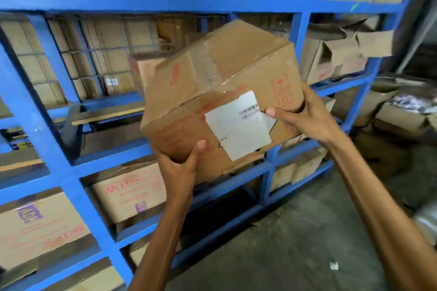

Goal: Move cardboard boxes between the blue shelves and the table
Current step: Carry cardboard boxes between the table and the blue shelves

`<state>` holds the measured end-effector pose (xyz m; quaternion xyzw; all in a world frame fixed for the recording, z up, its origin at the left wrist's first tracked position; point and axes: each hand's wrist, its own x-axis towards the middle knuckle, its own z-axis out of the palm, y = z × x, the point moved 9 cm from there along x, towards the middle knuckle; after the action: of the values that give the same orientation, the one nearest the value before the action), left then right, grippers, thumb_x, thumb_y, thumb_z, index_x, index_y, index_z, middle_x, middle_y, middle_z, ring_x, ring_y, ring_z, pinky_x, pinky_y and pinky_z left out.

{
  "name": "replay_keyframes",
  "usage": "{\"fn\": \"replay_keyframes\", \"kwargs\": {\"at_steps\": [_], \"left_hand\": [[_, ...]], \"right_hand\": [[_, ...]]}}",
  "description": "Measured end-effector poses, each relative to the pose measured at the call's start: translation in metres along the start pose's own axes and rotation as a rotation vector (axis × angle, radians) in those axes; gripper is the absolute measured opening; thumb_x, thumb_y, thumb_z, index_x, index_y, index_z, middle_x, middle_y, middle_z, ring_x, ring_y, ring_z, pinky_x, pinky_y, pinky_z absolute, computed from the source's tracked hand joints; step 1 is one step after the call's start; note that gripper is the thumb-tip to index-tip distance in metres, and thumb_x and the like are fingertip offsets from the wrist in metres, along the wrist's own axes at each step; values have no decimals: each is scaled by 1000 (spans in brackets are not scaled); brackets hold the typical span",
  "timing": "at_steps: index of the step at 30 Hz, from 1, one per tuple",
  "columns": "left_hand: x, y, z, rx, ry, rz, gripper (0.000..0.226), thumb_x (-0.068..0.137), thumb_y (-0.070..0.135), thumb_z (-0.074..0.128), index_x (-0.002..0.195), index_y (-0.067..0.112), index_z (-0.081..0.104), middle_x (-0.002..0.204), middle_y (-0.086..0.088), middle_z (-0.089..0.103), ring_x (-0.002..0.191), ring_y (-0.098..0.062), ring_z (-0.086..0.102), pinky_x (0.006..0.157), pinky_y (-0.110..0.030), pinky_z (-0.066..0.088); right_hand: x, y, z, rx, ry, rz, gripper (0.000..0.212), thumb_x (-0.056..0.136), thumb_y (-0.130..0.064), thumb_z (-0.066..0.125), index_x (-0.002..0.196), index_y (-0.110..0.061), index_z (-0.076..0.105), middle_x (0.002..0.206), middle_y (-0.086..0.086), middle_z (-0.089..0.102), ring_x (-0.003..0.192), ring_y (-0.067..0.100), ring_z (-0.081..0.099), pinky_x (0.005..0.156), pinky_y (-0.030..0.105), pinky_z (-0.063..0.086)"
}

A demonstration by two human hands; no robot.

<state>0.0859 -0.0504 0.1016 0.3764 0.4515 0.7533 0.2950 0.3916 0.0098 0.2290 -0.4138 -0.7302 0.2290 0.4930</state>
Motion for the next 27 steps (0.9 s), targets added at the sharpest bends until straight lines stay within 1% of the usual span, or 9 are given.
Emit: {"fn": "replay_keyframes", "kwargs": {"at_steps": [3,7,11,15,19,21,23,25,27], "left_hand": [[9,-2,50,28,-126,17,99,57,52,91,141,31,45,131,12,64,118,-3,65,102,-41,57],[15,-11,124,16,-300,51,97,69,42,92,148,26,39,130,12,66,114,-1,67,97,-34,59],[0,-11,210,4,-479,101,76,66,52,88,129,55,45,113,37,68,103,15,65,81,-8,53],[-22,-16,289,-13,-604,124,86,64,63,85,134,28,51,117,17,72,106,-3,69,95,-39,57],[-68,-22,358,44,-747,218,93,59,79,75,134,32,47,104,30,66,97,-7,66,89,-41,55],[-100,-23,385,26,-842,251,106,58,83,72,144,29,42,116,17,71,106,-16,67,92,-42,54],[-135,-21,408,-52,-963,268,118,61,81,73,157,28,30,138,3,65,123,-19,64,101,-39,51],[-170,-13,426,-176,-1085,294,121,65,75,78,162,35,18,150,25,51,132,4,53,109,-27,45],[-206,-3,438,-264,-1187,321,121,67,74,78,163,42,11,145,45,39,126,21,45,105,-14,41]], "right_hand": [[-20,23,-42,16,135,48,91,71,-48,92,147,-22,50,133,-10,69,124,6,65,104,31,55],[-53,51,-98,-5,341,143,96,65,-55,88,147,-22,51,131,-13,69,121,2,65,106,31,54],[-101,74,-155,-89,589,233,94,64,-60,86,144,-22,55,132,-11,69,120,3,66,107,37,53],[-163,77,-200,-248,908,270,93,68,-70,82,148,-43,45,127,-30,63,117,-14,59,101,25,52],[-226,60,-227,-464,1138,316,109,72,-71,81,158,-59,15,129,-60,41,118,-31,43,102,20,38],[-257,49,-237,-569,1229,366,115,71,-74,79,159,-59,6,126,-63,38,116,-32,43,102,19,37],[-291,33,-243,-670,1317,417,118,71,-77,76,160,-59,1,135,-50,46,122,-20,50,107,24,41],[-321,12,-246,-778,1387,467,117,72,-80,74,159,-59,-1,148,-20,54,130,3,56,111,34,42],[-353,-12,-245,-882,1469,510,116,72,-80,74,159,-60,0,151,-10,55,127,7,56,109,33,41]]}}
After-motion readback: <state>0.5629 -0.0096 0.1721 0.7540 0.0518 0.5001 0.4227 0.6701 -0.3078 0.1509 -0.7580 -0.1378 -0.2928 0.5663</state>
